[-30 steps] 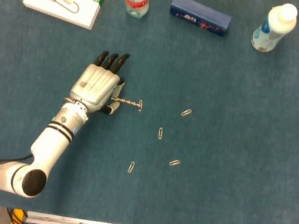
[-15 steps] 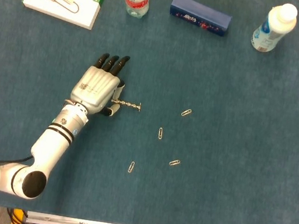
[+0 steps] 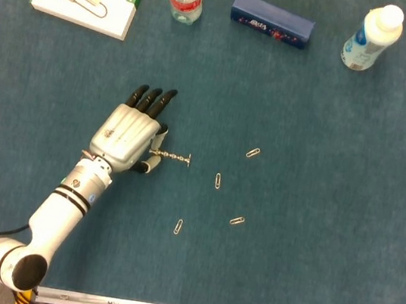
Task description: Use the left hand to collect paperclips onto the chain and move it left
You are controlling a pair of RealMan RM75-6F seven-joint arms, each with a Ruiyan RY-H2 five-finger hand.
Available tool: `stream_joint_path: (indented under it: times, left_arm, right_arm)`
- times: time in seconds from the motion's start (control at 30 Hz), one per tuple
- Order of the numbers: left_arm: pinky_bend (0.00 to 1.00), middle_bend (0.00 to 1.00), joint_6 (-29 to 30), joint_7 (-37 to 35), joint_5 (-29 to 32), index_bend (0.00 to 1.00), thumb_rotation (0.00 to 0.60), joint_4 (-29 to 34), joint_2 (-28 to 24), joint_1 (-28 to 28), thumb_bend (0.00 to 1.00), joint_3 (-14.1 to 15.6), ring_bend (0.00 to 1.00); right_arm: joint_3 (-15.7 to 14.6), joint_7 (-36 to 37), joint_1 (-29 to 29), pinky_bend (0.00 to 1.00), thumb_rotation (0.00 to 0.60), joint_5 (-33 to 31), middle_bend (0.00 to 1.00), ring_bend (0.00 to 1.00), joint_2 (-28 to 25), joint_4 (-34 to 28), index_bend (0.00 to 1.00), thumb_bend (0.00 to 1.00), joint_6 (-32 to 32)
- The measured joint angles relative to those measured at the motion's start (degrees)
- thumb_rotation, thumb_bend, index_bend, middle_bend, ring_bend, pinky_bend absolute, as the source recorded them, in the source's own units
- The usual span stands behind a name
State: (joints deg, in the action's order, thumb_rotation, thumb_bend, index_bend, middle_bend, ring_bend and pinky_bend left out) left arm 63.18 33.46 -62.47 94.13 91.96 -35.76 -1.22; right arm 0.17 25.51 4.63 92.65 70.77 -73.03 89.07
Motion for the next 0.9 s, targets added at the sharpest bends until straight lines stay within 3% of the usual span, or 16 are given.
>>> stream_joint_path:
  times: [0.43,0.9]
  left_arm:
    - [0.00,0.00,0.38,-0.71,-3.63,0.68,0.600,0.64,2.03,1.06,0.31,1.21,0.00]
    - [0.00,0.00,-1.03,1.31,-2.92,0.68,0.600,0.50,4.50,0.06,0.31,-0.42,0.00]
  right_arm:
    - [-1.11,0.70,-1.43,0.22,0.600,0.95,0.35,0.25,0.73,1.07,0.53,0.36,1.61]
    - [-1.15,2.66,-2.00,0.22,0.600,0.44,0.35,0.25,1.53,2.92,0.53,0.36,1.60]
